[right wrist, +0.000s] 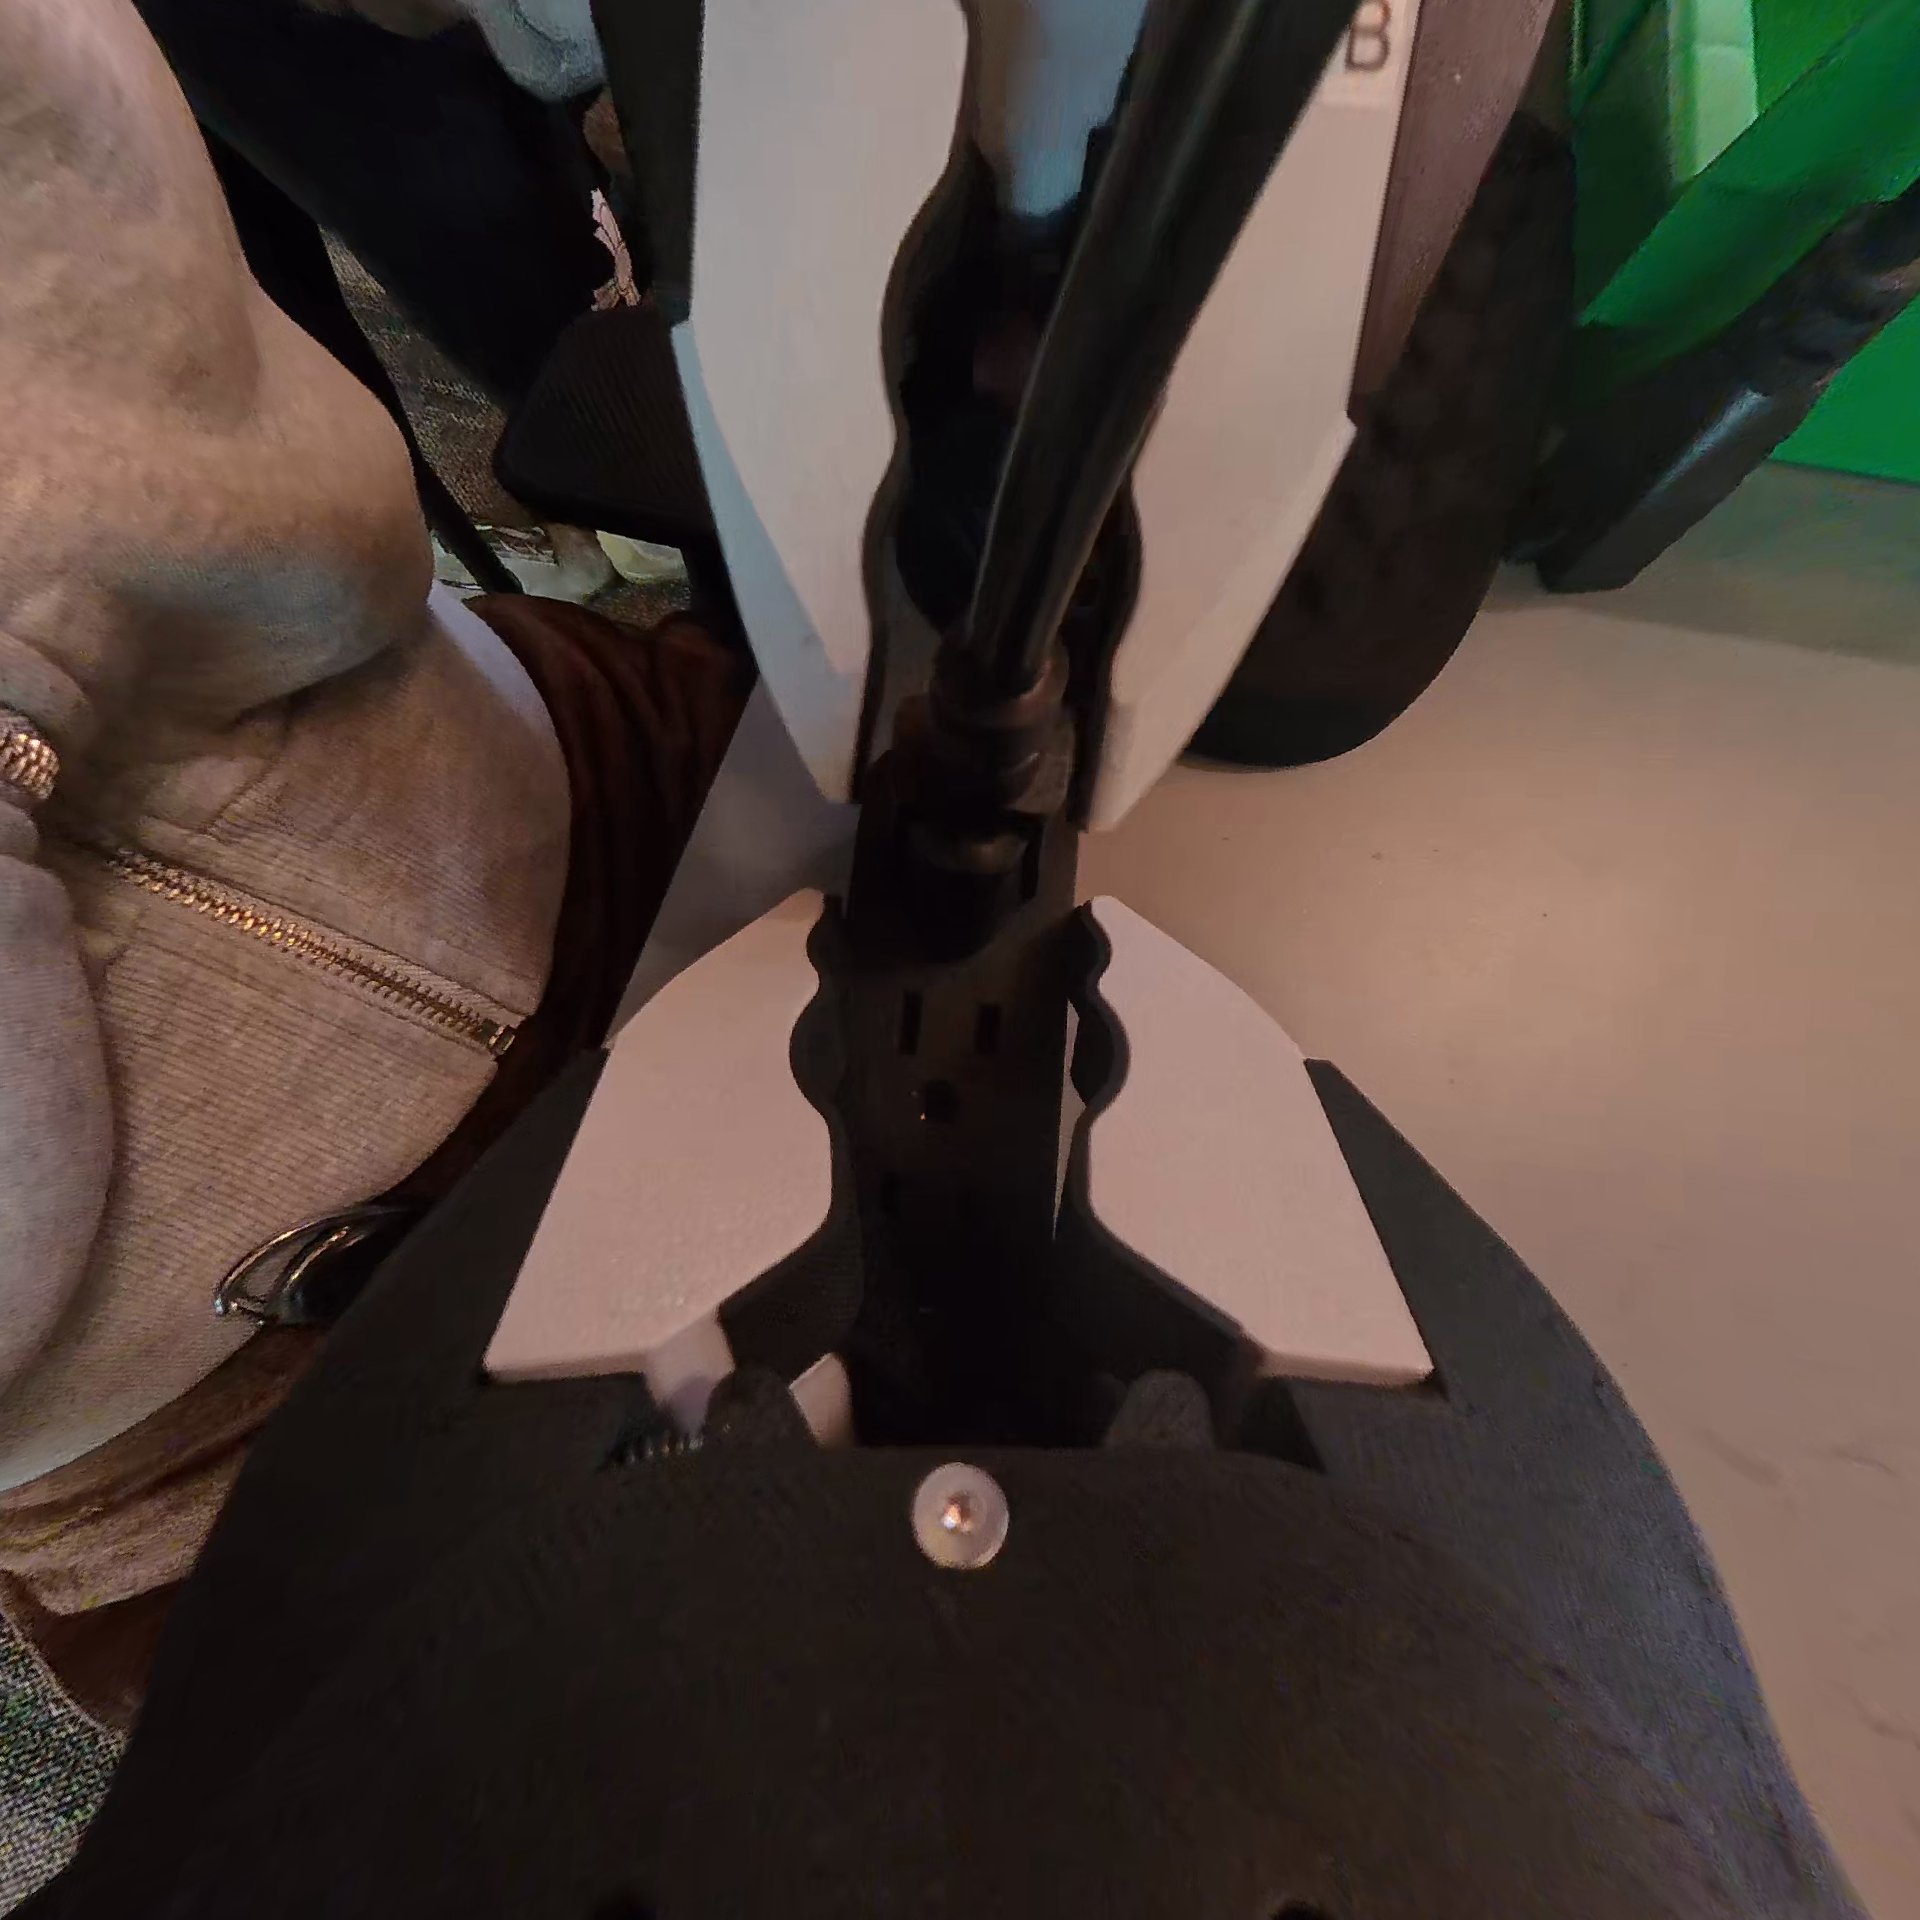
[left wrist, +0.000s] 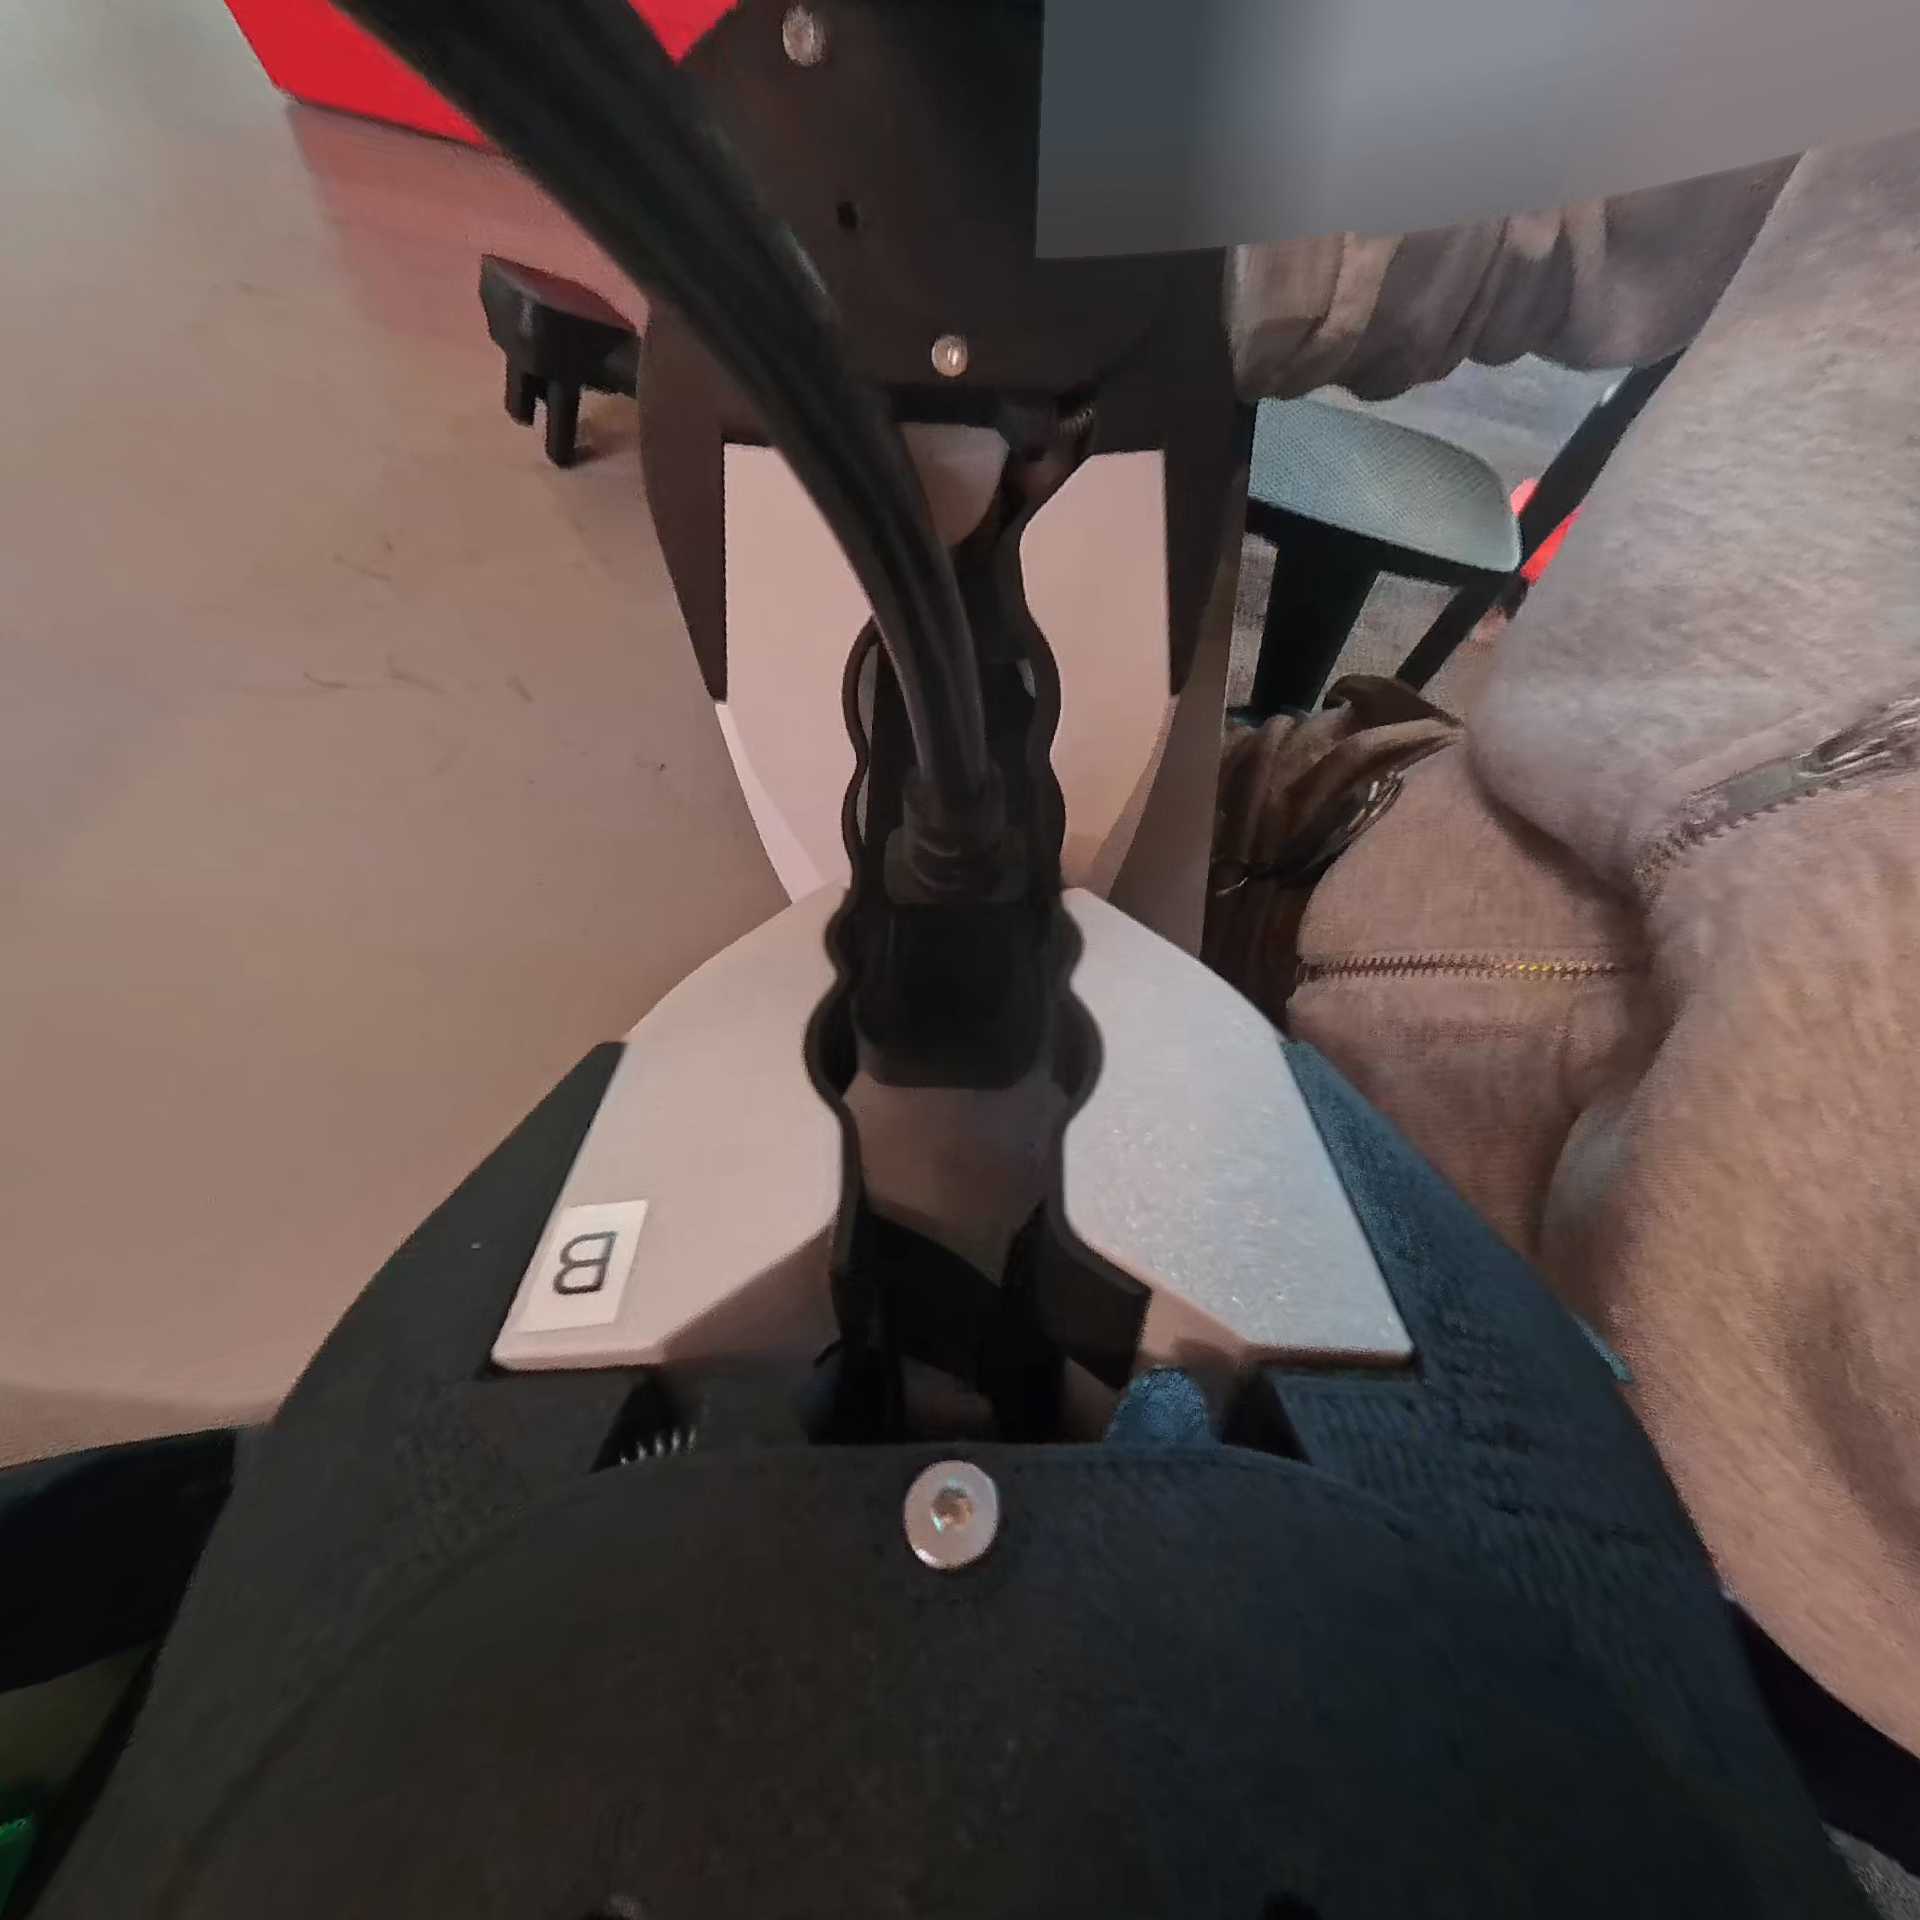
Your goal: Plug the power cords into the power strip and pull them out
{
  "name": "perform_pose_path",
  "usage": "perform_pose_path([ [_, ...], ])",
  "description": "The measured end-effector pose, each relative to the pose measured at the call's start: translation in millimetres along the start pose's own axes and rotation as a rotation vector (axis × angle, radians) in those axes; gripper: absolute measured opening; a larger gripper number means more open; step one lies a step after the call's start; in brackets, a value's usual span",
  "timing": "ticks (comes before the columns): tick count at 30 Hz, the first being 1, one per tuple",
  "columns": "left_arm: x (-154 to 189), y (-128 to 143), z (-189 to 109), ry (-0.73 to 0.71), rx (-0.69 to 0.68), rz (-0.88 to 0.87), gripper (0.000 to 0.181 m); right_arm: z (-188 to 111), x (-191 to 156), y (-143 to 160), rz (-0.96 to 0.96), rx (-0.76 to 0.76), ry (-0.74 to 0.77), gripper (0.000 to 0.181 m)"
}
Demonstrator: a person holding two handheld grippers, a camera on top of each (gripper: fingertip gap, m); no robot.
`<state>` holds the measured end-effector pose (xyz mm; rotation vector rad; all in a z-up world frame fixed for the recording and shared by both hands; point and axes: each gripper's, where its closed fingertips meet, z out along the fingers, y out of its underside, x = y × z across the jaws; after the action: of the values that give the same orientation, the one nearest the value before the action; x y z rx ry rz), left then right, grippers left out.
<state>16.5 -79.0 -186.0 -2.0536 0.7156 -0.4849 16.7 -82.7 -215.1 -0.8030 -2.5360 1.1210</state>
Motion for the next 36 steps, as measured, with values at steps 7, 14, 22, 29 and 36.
perform_pose_path([
  [7, -0.8, 12.5, 10.2, -0.021, -0.105, 0.030, 0.026, -0.1, 0.7, -0.1, 0.005, 0.000, 0.000, 0.044],
  [14, -2.3, 6.7, 6.0, -0.054, -0.032, 0.043, 0.024, -1.8, 2.2, -3.6, 0.021, 0.038, -0.004, 0.045],
  [22, -1.4, 10.6, 9.9, -0.061, -0.105, 0.102, 0.025, -0.3, 2.1, 0.0, 0.004, -0.009, 0.005, 0.045],
  [29, -1.5, 12.2, 6.8, -0.046, -0.087, 0.065, 0.025, 0.6, 2.7, -1.0, 0.001, -0.005, 0.004, 0.045],
  [36, -1.6, 8.6, 10.7, -0.059, -0.085, 0.084, 0.024, -2.2, 2.8, 1.5, 0.003, -0.007, 0.007, 0.045],
])
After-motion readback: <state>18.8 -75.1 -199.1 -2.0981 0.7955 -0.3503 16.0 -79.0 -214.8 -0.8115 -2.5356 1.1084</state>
